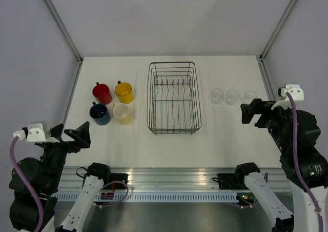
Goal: Unload the cups from the dish rack
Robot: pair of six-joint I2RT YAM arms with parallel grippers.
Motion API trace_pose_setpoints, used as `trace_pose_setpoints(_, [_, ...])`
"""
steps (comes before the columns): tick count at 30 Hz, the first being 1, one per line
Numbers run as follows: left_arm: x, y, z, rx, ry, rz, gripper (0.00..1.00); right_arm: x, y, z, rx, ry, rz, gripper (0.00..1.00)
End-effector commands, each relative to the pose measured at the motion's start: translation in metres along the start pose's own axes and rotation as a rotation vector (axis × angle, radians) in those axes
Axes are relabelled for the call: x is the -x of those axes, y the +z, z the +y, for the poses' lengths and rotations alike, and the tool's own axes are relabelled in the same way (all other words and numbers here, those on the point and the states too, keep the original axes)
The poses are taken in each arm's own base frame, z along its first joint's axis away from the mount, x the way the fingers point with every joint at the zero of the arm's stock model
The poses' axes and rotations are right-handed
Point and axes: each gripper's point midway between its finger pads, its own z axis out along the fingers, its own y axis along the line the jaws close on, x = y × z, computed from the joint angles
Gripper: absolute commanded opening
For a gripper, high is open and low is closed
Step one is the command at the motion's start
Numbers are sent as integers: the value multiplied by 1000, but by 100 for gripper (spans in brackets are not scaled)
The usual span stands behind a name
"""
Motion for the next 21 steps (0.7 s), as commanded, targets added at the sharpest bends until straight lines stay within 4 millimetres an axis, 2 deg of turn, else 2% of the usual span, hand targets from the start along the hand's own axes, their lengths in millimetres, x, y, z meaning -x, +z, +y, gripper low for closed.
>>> trace_pose_setpoints(1, [-25,-18,8,2,52,83,100,-12,-17,-12,-50,-11,6,98])
trace_pose_setpoints(3, [-40,-19,9,-9,52,112,100,-11,-25,-15,-58,-11,-20,98])
trace_pose_setpoints(6, [-52,-20,10,-21,53,114,100,-18,-25,-16,-55,-14,-24,98])
trace_pose_setpoints(11, [-56,-23,8,-42,40,104,100,-32,-24,-17,-46,-37,-20,98])
trace_pose_setpoints(21, [-57,-25,5,-61,15,78,100,-37,-12,-22,-83,-27,-7,98])
